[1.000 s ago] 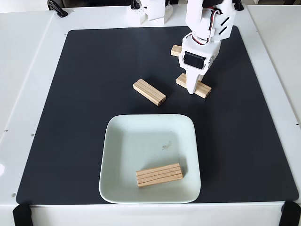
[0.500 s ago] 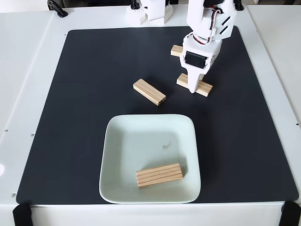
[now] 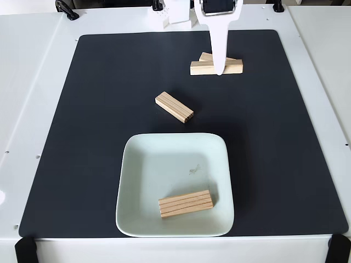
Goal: Pick up the wooden block and place them on the plate.
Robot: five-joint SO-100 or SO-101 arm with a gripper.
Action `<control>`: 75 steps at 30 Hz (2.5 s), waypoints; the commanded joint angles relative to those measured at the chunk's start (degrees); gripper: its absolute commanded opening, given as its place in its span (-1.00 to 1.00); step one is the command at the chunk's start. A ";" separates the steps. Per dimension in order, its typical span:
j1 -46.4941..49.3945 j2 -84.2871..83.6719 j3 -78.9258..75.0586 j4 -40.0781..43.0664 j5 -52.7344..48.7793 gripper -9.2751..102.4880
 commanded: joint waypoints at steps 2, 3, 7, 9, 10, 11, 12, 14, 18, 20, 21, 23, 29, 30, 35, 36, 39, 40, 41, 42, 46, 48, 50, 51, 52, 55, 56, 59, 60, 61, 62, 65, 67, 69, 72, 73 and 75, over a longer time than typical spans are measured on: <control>4.92 -1.49 -0.97 -13.89 -9.32 -0.84; 5.80 -3.43 -2.02 -16.88 -10.55 -0.84; 8.00 -14.33 -11.60 -22.85 -13.80 -0.84; 8.61 -20.48 -18.72 -23.29 -13.97 -0.84; 8.79 -23.47 -22.50 -23.12 -14.15 -0.84; 8.79 -26.37 -26.54 -22.94 -14.15 -0.84; 8.79 -29.09 -30.23 -22.68 -14.15 -0.84; 8.79 -34.28 -37.09 -22.68 -14.15 -0.84; 8.79 -43.15 -48.87 -22.68 -14.15 -0.84; 8.79 -46.67 -53.53 -22.68 -14.15 -0.84; 8.79 -48.34 -55.55 -22.76 -14.15 -0.84; 8.79 -51.24 -58.97 -22.76 -14.15 -0.84; 8.88 -58.89 -66.45 -23.29 -14.15 -0.84; 9.14 -60.03 -67.50 -23.29 -14.15 -0.84; 10.11 -63.72 -70.22 -23.12 -14.15 -0.84; 10.20 -63.98 -70.14 -22.94 -14.15 -0.84; 10.46 -64.25 -69.70 -22.94 -14.15 -0.84; 10.55 -64.25 -69.52 -22.94 -14.15 -0.84; 10.55 -64.25 -69.43 -22.85 -14.15 -0.84; 10.55 -64.34 -69.43 -22.76 -14.15 -0.84; 10.37 -64.34 -69.35 -22.59 -14.15 -0.84; 10.20 -64.34 -69.26 -22.50 -14.15 -0.78; 10.02 -64.34 -69.26 -22.50 -14.15 -0.66; 9.93 -64.34 -69.17 -22.50 -14.15 -0.60; 9.93 -64.25 -68.99 -22.32 -14.15 -0.54; 9.76 -63.90 -68.03 -20.13 -14.24 -0.45; 9.76 -63.90 -68.03 -19.25 -14.24 -0.44; 9.76 -63.90 -68.03 -17.75 -14.24 -0.44; 9.76 -63.90 -68.03 -17.67 -14.24 -0.44; 9.76 -63.90 -68.03 -17.67 -14.24 -0.44; 9.76 -63.81 -68.03 -17.67 -14.24 -0.44; 9.76 -63.11 -68.12 -17.67 -14.24 -0.44; 9.67 -61.00 -67.85 -17.67 -14.06 -0.44; 9.58 -58.27 -66.45 -17.67 -13.54 -0.44; 8.44 -51.33 -60.73 -16.52 -13.36 -0.44; 8.17 -48.43 -57.92 -15.12 -13.36 -0.44; 7.21 -42.28 -51.68 -11.78 -13.36 -0.44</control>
